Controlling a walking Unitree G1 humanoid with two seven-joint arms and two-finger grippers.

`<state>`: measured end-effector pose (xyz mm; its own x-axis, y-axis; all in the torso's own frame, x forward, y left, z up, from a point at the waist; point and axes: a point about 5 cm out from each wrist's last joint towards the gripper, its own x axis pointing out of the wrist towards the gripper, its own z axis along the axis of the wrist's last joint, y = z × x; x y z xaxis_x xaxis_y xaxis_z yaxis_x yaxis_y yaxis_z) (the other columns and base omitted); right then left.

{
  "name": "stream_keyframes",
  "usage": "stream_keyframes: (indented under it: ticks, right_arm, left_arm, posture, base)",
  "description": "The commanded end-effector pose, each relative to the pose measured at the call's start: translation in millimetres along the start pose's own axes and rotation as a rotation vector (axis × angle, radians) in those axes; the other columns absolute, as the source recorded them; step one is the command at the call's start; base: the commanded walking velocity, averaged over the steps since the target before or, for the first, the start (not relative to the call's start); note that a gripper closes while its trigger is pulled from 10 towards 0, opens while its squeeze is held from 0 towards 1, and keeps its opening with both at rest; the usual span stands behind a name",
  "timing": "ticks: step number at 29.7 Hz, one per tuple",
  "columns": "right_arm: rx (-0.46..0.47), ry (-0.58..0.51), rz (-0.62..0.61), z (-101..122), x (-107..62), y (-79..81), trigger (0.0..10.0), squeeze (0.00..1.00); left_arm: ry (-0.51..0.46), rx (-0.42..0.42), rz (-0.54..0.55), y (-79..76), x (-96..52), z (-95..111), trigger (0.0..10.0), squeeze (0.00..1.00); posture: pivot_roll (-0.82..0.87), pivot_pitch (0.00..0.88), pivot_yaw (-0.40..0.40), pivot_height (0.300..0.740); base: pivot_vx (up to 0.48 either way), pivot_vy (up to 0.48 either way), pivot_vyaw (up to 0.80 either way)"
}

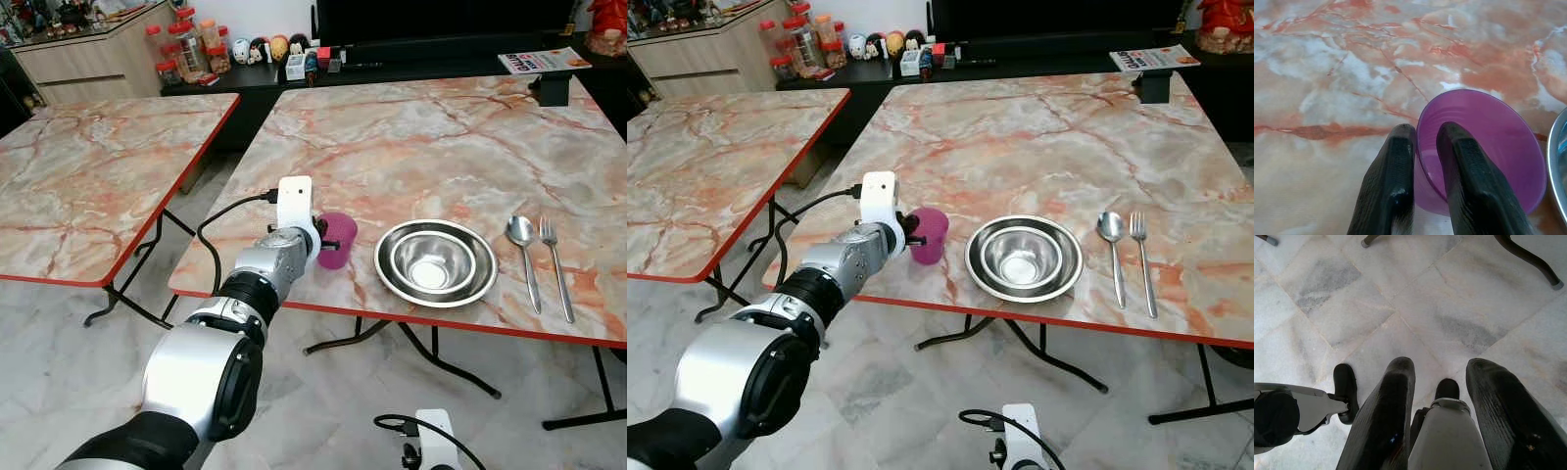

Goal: Setting the table

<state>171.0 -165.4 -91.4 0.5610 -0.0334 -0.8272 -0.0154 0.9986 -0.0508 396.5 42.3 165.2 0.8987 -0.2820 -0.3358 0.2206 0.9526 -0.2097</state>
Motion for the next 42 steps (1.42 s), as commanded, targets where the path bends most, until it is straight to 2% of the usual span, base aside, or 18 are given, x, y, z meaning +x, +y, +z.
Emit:
stream_keyframes:
  ticks: [1,15,16,19,20,21,22,23,27,29,31,32,33,36,37,39,41,42]
  right_arm:
    - [0.019,-0.001,0.003,1.2,0.3,3.4,10.0,0.00]
    - [0.017,-0.005,0.002,3.1,0.7,3.0,10.0,0.00]
    - [0.016,-0.007,0.004,3.6,0.8,3.3,10.0,0.00]
    - [0.018,-0.009,0.003,4.0,0.8,3.5,10.0,0.00]
    - [0.018,-0.009,0.003,4.0,0.8,3.5,10.0,0.00]
    - [0.022,-0.010,0.002,4.1,0.8,3.3,10.0,0.00]
    - [0.023,-0.011,0.001,4.0,0.8,3.1,10.0,0.00]
    - [0.023,-0.011,0.001,4.0,0.8,3.1,10.0,0.00]
    - [0.018,-0.013,0.007,4.6,0.8,3.1,10.0,0.00]
    - [0.014,-0.017,0.012,5.5,1.0,3.6,10.0,0.00]
    - [0.013,-0.018,0.014,6.0,1.1,4.0,10.0,0.00]
    - [0.010,-0.023,0.018,7.4,1.3,4.5,10.0,0.00]
    - [0.010,-0.023,0.018,7.4,1.3,4.5,10.0,0.00]
    - [0.010,-0.027,0.017,9.6,1.6,3.5,10.0,0.00]
    - [0.010,-0.027,0.017,9.6,1.6,3.5,10.0,0.00]
    - [0.011,-0.029,0.016,9.9,1.7,2.5,10.0,0.00]
    - [0.009,-0.029,0.014,9.9,1.6,0.7,10.0,0.00]
    - [0.005,-0.029,0.009,9.6,1.5,-2.4,10.0,0.00]
  left_arm:
    - [-0.022,-0.002,0.039,10.1,-0.8,5.5,10.0,0.00]
    - [-0.190,0.165,0.086,17.0,-7.5,43.0,10.0,0.00]
    - [-0.302,0.201,0.074,16.4,-13.7,59.2,10.0,0.00]
    - [-0.494,0.227,0.052,18.6,-29.7,77.7,10.0,0.00]
    - [-0.494,0.227,0.052,18.6,-29.7,77.7,10.0,0.00]
    - [-0.607,0.239,0.094,31.1,-44.2,83.2,10.0,0.00]
    - [-0.648,0.250,0.132,40.0,-51.5,84.0,10.0,0.00]
    - [-0.648,0.250,0.132,40.0,-51.5,84.0,10.0,0.00]
    - [-0.703,0.244,0.492,121.6,-85.3,77.2,10.0,0.00]
    - [-0.697,0.307,0.622,148.7,-98.4,73.7,10.0,0.00]
    - [-0.690,0.346,0.671,158.5,-104.7,71.5,10.0,0.00]
    - [-0.627,0.399,0.800,190.8,-118.8,57.8,10.0,0.00]
    - [-0.627,0.399,0.800,190.8,-118.8,57.8,10.0,0.00]
    - [-0.450,0.445,0.980,242.9,-143.4,11.3,10.0,0.00]
    - [-0.450,0.445,0.980,242.9,-143.4,11.3,10.0,0.00]
    - [-0.344,0.440,1.027,258.9,-149.5,-19.5,10.0,0.00]
    - [-0.222,0.411,1.057,269.7,-155.3,-55.1,10.0,0.00]
    - [-0.120,0.372,1.061,272.9,-159.3,-87.2,10.0,0.00]
  posture:
    - [-0.19,0.000,0.155,0.740]
    - [-0.19,0.000,0.148,0.740]
    - [-0.19,0.000,0.144,0.740]
    - [-0.19,0.000,0.144,0.740]
    - [-0.19,0.000,0.144,0.740]
    - [-0.19,0.000,0.144,0.740]
    - [-0.19,0.000,0.141,0.740]
    - [-0.19,0.000,0.141,0.740]
    - [-0.15,0.000,0.125,0.740]
    - [-0.14,0.000,0.120,0.740]
    - [-0.14,0.000,0.120,0.740]
    - [-0.14,0.000,0.120,0.740]
    - [-0.14,0.000,0.120,0.740]
    - [-0.14,0.000,0.115,0.740]
    - [-0.14,0.000,0.115,0.740]
    - [-0.15,0.000,0.110,0.740]
    - [-0.15,0.000,0.101,0.740]
    - [-0.16,0.000,0.090,0.740]
  base:
    - [0.000,0.000,0.00]
    - [0.000,0.000,0.00]
    - [0.000,0.000,0.00]
    - [0.000,0.000,0.00]
    - [0.000,0.000,0.00]
    - [0.000,0.000,0.00]
    - [0.000,0.000,0.00]
    - [0.000,0.000,0.00]
    - [0.000,0.000,0.00]
    - [0.000,0.000,0.00]
    - [0.000,0.000,0.00]
    - [0.000,0.000,0.00]
    - [0.000,0.000,0.00]
    - [0.000,0.000,0.00]
    - [0.000,0.000,0.00]
    - [0.000,0.000,0.00]
    - [0.000,0.000,0.00]
    - [0.000,0.000,0.00]
